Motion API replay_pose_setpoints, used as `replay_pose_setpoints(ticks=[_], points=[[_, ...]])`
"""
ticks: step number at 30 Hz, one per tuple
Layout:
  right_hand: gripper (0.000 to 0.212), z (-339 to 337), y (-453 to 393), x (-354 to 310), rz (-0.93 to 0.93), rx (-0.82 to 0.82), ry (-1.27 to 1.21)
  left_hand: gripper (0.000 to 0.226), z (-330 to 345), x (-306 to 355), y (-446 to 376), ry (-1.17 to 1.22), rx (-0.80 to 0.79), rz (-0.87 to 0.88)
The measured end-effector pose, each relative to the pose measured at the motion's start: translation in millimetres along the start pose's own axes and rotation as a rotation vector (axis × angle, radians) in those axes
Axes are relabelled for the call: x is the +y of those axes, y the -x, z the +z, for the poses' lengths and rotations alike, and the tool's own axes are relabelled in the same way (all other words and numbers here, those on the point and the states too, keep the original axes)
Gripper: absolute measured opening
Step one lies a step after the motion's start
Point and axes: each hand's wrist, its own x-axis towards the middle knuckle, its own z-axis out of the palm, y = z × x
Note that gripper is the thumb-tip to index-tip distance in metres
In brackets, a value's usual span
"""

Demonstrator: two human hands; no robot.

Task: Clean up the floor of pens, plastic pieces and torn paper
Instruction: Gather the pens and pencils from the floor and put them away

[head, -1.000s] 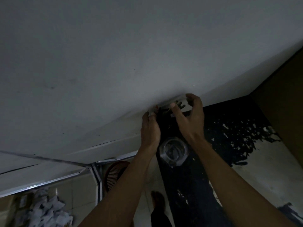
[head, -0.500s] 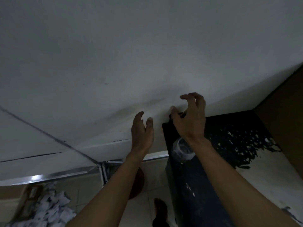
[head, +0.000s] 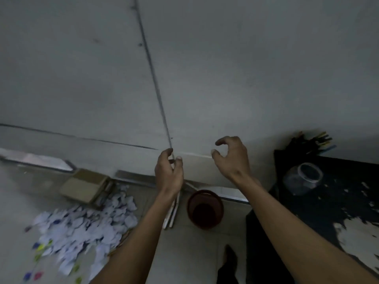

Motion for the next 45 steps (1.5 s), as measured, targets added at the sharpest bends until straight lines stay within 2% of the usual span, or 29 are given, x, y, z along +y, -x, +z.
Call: replay_pose_setpoints(ticks=[6, 11, 16, 21, 30, 32, 37, 40, 45], points=[[0.022, 78.2, 61.2, -61.7, -0.078, -0.27, 0.0, 0.037, -119.2, -54.4, 38.9, -0.008, 0.141, -0.072], [0.016, 129.9, 97.3, -110.7, -0.129, -0.488, 0.001, 0.033, -190.4, -88.3, 59.0, 0.001, 0.259, -0.159], [0.015, 192.3, 120.9, -150.0, -0.219, -0.684, 0.032, 0.027, -249.3, -126.4, 64.9, -0.004, 0.375, -0.228], [0.012, 254.8, 129.4, -173.8, -0.242, -0.794, 0.04, 0.02, -287.9, -174.5, 56.9, -0.009, 0.409, -0.312], [0.011, 387.4, 115.6, -190.4, -0.164, -0.983, 0.07, 0.021, -337.5, -265.0, 3.8, 0.002, 0.36, -0.448], [0.007, 399.0, 113.1, -191.2, -0.148, -1.01, 0.07, 0.02, -342.2, -271.3, -4.9, 0.012, 0.35, -0.462], [0.007, 471.7, 98.1, -190.4, -0.087, -1.047, 0.098, 0.019, -360.7, -336.2, -46.3, -0.004, 0.31, -0.53], [0.008, 512.9, 99.1, -174.6, -0.067, -1.061, 0.133, 0.019, -359.0, -381.5, -57.3, 0.004, 0.286, -0.564], [0.007, 604.4, 109.7, -116.1, -0.045, -1.049, 0.148, 0.018, -329.9, -493.4, -61.5, -0.018, 0.235, -0.581]])
